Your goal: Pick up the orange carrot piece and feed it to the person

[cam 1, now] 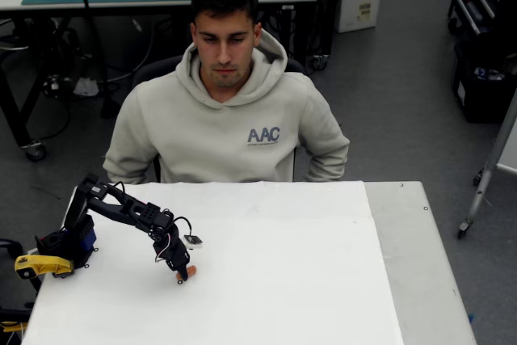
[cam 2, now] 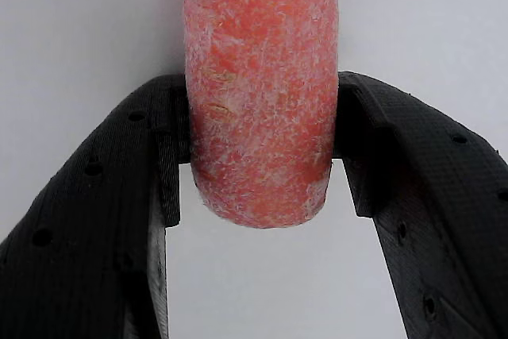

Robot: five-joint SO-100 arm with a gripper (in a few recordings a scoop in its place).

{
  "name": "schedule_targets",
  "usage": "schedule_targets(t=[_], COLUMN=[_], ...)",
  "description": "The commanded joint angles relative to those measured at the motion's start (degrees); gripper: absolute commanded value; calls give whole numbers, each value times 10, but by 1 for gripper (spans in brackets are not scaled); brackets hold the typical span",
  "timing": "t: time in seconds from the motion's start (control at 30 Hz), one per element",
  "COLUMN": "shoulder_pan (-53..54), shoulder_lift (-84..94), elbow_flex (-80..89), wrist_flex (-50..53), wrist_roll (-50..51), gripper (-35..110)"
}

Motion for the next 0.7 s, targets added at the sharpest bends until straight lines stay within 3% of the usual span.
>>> schedule_targets(t=[0.0,0.27,0.67], shoulder_pan=[-2,-7,-139], shoulder_lift=[38,149,171], elbow_flex=[-19,-83,-243], wrist_flex=[-2,-2,-3], wrist_roll=[-10,-11,-12], gripper=[-2,-2,-2])
